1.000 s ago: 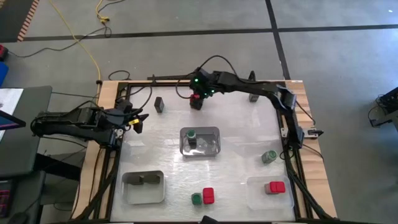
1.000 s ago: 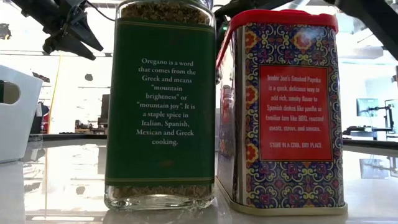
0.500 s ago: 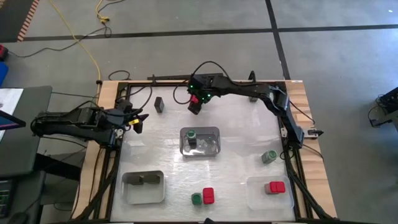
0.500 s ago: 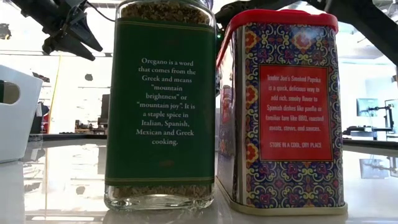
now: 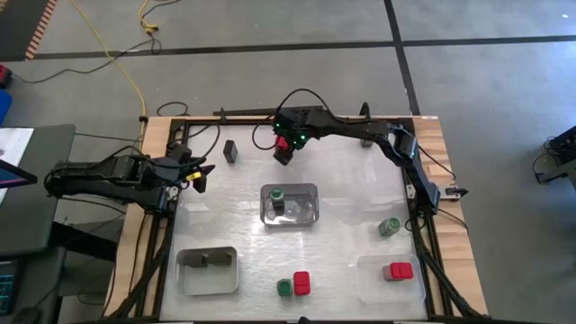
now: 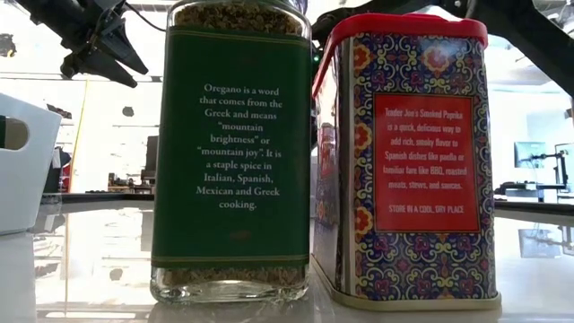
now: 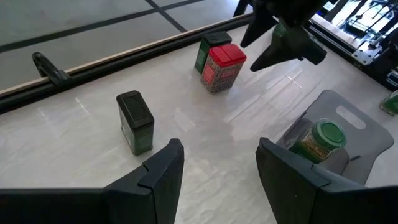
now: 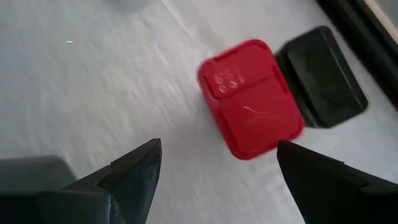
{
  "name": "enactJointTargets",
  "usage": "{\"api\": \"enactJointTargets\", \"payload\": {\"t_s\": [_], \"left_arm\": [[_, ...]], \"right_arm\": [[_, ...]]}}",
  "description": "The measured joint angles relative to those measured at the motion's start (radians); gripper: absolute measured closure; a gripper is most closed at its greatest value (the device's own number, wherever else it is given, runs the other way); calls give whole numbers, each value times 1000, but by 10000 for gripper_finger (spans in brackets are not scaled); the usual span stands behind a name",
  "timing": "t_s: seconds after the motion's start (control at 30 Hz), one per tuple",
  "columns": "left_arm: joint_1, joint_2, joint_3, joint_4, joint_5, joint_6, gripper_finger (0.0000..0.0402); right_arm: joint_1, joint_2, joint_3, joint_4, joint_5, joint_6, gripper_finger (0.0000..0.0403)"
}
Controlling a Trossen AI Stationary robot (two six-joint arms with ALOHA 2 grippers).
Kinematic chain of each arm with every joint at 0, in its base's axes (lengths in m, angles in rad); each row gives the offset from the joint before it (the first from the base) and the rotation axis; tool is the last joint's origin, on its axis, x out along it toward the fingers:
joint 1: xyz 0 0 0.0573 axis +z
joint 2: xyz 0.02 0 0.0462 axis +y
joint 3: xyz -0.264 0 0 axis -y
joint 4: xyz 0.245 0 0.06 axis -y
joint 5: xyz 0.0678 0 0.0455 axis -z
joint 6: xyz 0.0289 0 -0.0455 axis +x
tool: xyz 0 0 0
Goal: Sort spices by type
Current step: Put the top red seasoning can into the transparent bin
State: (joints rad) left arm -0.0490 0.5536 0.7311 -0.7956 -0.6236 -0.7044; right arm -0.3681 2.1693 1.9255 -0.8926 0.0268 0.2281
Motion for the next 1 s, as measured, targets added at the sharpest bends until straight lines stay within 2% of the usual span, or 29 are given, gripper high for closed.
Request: {"api": "enactJointTargets", "payload": {"t_s": [0.1,0.17,0.63,0.9,1.0], "left_arm": [[0,0,0,0,0,-1,209],[0,0,0,0,0,-4,209],[0,0,0,0,0,-15,209],[0,1,0,0,2,-12,209],[0,1,0,-1,10,-11,209]], "right_arm": [[1,1,0,-1,-124,0,58],[2,1,0,15,-166,1,58],[2,-31,2,-21,-169,1,58],[-4,-67,3,6,-75,-30,58],[-6,-56,3,48,-71,-68,58]]}}
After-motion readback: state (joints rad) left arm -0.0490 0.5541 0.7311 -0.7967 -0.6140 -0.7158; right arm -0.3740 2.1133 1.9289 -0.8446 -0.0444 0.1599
